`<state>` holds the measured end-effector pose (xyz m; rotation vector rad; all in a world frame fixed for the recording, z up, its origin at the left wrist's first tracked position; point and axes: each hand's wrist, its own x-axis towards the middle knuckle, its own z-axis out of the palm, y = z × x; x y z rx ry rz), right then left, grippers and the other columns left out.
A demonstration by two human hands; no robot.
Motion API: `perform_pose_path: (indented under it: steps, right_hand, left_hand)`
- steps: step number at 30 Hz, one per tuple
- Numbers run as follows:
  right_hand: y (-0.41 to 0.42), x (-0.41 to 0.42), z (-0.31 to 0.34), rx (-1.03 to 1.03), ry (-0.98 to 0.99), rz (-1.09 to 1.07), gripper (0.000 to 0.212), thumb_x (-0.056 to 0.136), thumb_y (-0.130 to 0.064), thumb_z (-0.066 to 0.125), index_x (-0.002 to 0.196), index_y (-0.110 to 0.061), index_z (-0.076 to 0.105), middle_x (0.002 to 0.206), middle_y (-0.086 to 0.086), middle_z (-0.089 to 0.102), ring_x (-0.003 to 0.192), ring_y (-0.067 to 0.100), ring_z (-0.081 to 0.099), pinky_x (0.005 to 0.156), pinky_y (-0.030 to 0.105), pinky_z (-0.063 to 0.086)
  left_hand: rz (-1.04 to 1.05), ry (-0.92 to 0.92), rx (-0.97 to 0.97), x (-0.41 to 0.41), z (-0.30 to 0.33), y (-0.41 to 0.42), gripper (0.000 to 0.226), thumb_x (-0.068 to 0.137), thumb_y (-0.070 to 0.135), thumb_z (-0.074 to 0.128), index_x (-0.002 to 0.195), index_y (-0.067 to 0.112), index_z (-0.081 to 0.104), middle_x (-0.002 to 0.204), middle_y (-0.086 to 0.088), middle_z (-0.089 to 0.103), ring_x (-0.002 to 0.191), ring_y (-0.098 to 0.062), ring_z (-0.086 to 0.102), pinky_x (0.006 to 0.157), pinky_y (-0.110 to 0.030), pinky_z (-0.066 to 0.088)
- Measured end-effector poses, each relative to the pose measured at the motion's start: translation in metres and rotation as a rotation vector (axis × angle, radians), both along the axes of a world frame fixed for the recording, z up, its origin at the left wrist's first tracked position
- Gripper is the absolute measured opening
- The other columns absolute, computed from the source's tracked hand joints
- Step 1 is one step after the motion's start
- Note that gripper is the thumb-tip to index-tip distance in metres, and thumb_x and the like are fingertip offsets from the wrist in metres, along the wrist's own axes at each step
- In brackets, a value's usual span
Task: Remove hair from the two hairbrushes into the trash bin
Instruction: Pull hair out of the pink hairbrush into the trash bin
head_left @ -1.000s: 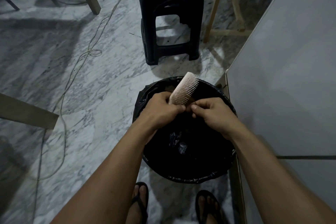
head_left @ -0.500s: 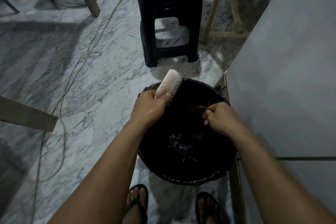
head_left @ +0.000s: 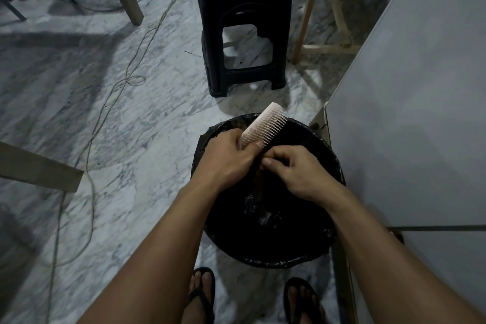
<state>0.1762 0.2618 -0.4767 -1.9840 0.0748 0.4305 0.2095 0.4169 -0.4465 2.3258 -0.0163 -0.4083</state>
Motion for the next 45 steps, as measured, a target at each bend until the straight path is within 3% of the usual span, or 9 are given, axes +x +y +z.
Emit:
perform_pose_path:
  steps: [6,14,17,20,22,26,31,36,45]
  right_hand:
    - [-0.014,0.003,-0.003,-0.234,0.002,-0.006,0.025,0.091,-0.026,0.059,0.069,-0.029,0.068,0.054,-0.007,0.06,0.05,0.004,0.052,0.057,0.023,0.044]
    - [-0.018,-0.001,-0.003,-0.637,0.09,-0.011,0.019,0.092,-0.014,0.054,0.087,-0.024,0.069,0.074,-0.003,0.059,0.076,0.021,0.054,0.068,0.029,0.039]
    - [-0.021,-0.001,-0.004,-0.562,0.13,-0.027,0.015,0.094,-0.023,0.054,0.095,-0.027,0.069,0.09,0.002,0.067,0.09,0.025,0.061,0.075,0.032,0.045]
    - [-0.023,0.003,-0.003,-0.411,0.065,-0.106,0.024,0.09,-0.023,0.061,0.113,-0.027,0.066,0.114,0.001,0.069,0.105,0.021,0.063,0.092,0.031,0.048]
    - [-0.018,0.006,0.0,-0.306,-0.081,-0.168,0.027,0.086,-0.019,0.065,0.112,-0.025,0.067,0.109,-0.005,0.071,0.098,0.014,0.066,0.096,0.032,0.05]
    - [-0.003,0.005,0.01,-0.113,-0.279,-0.233,0.019,0.08,-0.024,0.074,0.098,-0.023,0.07,0.086,-0.009,0.07,0.075,0.011,0.066,0.076,0.026,0.055]
    - [0.002,0.002,0.002,-0.089,-0.305,-0.119,0.046,0.068,-0.02,0.084,0.112,-0.027,0.071,0.085,-0.013,0.061,0.061,0.005,0.055,0.069,0.02,0.05]
    - [0.004,0.002,-0.002,-0.078,-0.426,-0.193,0.018,0.076,-0.012,0.078,0.092,-0.018,0.079,0.081,-0.002,0.071,0.072,0.014,0.067,0.069,0.032,0.055]
    - [-0.01,0.006,0.001,-0.238,-0.228,-0.237,0.008,0.08,-0.019,0.072,0.078,-0.025,0.076,0.072,-0.014,0.068,0.068,0.001,0.062,0.066,0.017,0.044]
  left_hand:
    - [0.215,-0.018,-0.043,0.003,0.001,0.008,0.024,0.092,0.041,0.059,0.089,0.018,0.061,0.067,0.011,0.054,0.068,-0.016,0.052,0.051,-0.026,0.031]
    - [0.22,0.161,-0.078,0.002,-0.01,0.008,0.032,0.084,0.042,0.067,0.101,0.014,0.069,0.085,-0.001,0.067,0.08,-0.022,0.065,0.058,-0.029,0.041]
    - [0.11,0.242,-0.095,0.0,-0.011,0.01,0.024,0.076,0.024,0.075,0.096,0.012,0.067,0.085,-0.003,0.069,0.077,-0.02,0.066,0.067,-0.03,0.049]
    - [0.053,0.304,-0.131,-0.001,-0.007,0.009,0.012,0.075,0.001,0.067,0.085,0.006,0.062,0.072,-0.007,0.061,0.059,-0.019,0.056,0.058,-0.028,0.044]
    - [0.091,0.362,-0.192,-0.001,-0.003,0.006,0.013,0.075,-0.006,0.058,0.079,0.006,0.06,0.064,-0.009,0.053,0.052,-0.019,0.048,0.052,-0.027,0.04]
    - [0.145,0.486,-0.296,0.001,0.004,0.001,0.013,0.074,-0.002,0.047,0.076,0.003,0.059,0.064,-0.015,0.052,0.053,-0.023,0.049,0.052,-0.028,0.041]
    - [0.072,0.479,-0.253,0.001,0.002,0.003,0.033,0.078,-0.006,0.04,0.095,-0.01,0.068,0.071,-0.022,0.06,0.063,-0.028,0.057,0.056,-0.03,0.047]
    - [0.056,0.485,-0.252,-0.001,0.004,0.003,0.03,0.082,-0.006,0.043,0.095,-0.012,0.069,0.068,-0.02,0.06,0.064,-0.027,0.056,0.056,-0.03,0.047]
    - [0.239,0.497,-0.381,0.003,0.005,0.003,0.026,0.084,0.005,0.055,0.095,-0.015,0.068,0.057,-0.01,0.062,0.047,-0.019,0.051,0.046,-0.027,0.04]
